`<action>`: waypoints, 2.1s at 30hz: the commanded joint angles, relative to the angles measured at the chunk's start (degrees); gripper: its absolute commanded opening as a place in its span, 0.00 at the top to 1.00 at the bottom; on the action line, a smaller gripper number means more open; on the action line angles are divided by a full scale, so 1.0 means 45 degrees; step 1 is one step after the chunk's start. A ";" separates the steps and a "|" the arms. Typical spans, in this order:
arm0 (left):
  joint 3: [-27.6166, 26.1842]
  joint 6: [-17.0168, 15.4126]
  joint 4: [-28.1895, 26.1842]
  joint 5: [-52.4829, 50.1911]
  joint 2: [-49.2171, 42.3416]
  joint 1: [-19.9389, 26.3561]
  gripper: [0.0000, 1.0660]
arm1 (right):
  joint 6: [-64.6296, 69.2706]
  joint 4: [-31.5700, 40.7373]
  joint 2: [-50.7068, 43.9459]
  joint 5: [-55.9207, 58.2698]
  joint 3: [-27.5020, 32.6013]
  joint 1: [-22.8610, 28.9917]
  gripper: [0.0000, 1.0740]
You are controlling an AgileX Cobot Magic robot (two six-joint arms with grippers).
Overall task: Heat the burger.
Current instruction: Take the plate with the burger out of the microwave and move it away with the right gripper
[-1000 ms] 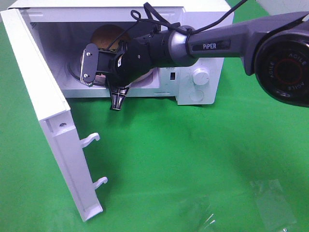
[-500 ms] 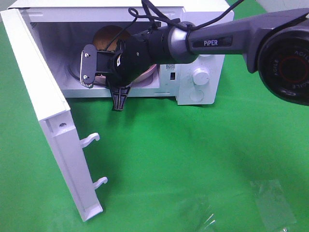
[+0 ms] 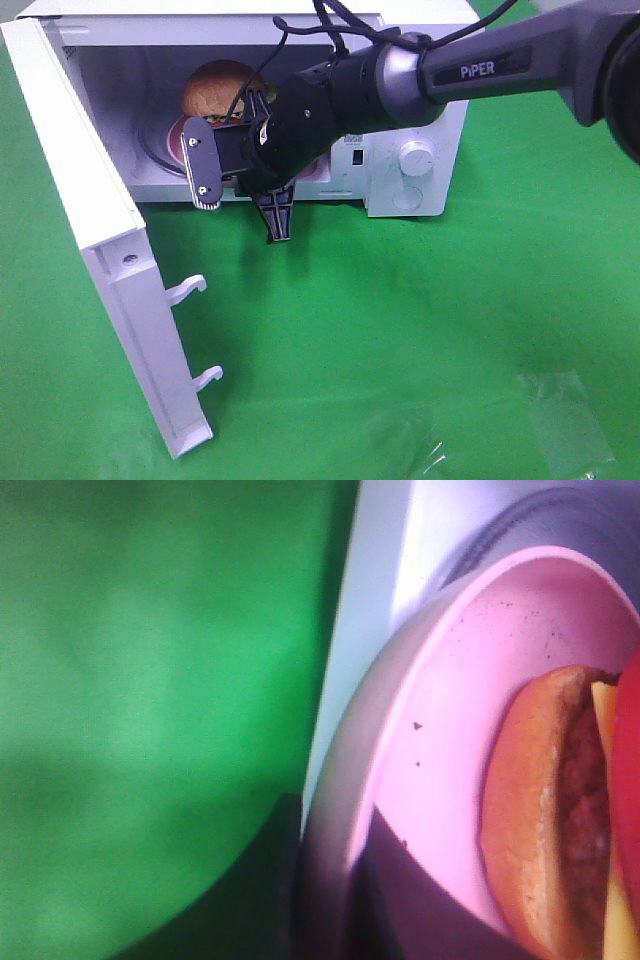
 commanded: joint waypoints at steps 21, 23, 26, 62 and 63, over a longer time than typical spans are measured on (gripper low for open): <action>0.0038 -0.0025 0.0064 -0.0102 -0.0089 0.0038 0.06 | -0.1324 0.1528 -0.2521 -0.1783 0.3450 0.0242 1.00; 0.0038 -0.0025 0.0064 -0.0102 -0.0089 0.0038 0.06 | -0.1324 0.1706 -0.2699 -0.1846 0.3667 0.0293 1.00; 0.0038 -0.0025 0.0064 -0.0102 -0.0089 0.0038 0.06 | -0.1642 0.2088 -0.3018 -0.1910 0.4011 0.0306 1.00; 0.0038 -0.0025 0.0064 -0.0102 -0.0089 0.0038 0.06 | -0.6073 0.5399 -0.6213 -0.2101 0.7168 0.0547 1.00; 0.0038 -0.0025 0.0064 -0.0102 -0.0089 0.0038 0.06 | -0.6073 0.5399 -0.6315 -0.2139 0.7270 0.0547 1.00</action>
